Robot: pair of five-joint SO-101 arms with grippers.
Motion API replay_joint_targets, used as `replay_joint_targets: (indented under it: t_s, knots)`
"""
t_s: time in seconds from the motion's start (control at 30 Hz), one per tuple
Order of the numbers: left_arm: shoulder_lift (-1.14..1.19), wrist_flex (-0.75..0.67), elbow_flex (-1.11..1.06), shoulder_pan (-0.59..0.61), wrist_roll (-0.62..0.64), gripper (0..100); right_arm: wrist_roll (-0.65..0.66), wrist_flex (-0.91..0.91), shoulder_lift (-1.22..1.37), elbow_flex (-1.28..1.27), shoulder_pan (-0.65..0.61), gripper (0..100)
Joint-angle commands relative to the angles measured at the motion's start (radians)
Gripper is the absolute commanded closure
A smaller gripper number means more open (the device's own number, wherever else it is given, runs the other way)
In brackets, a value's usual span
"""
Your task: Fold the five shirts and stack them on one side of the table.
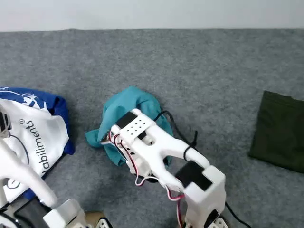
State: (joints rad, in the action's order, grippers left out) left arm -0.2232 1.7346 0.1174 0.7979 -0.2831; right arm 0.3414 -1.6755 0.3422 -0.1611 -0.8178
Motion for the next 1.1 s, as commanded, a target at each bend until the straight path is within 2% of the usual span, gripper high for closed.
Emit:
replay_joint_targets:
  t_s: [0.0, 0.17, 0.33, 0.53, 0.7, 1.07]
  knots:
    - [-0.005, 0.017, 0.004, 0.006, -0.009, 88, -0.003, 0.054, 0.044, 0.043, 0.013, 77.2]
    - [-0.011, 0.017, 0.004, 0.006, -0.009, 88, -0.002, 0.104, 0.119, 0.048, 0.041, 79.1]
    - [-0.011, 0.017, 0.004, 0.006, -0.009, 88, -0.008, 0.104, 0.140, 0.048, 0.074, 97.9]
    - [-0.011, 0.017, 0.004, 0.006, -0.009, 88, -0.003, 0.090, 0.059, 0.054, 0.148, 99.0]
    - [-0.011, 0.017, 0.004, 0.006, -0.009, 88, 0.035, -0.018, -0.062, 0.054, 0.176, 98.9]
    - [-0.012, 0.017, 0.004, 0.002, -0.008, 88, 0.081, -0.102, -0.559, 0.060, 0.191, 98.9]
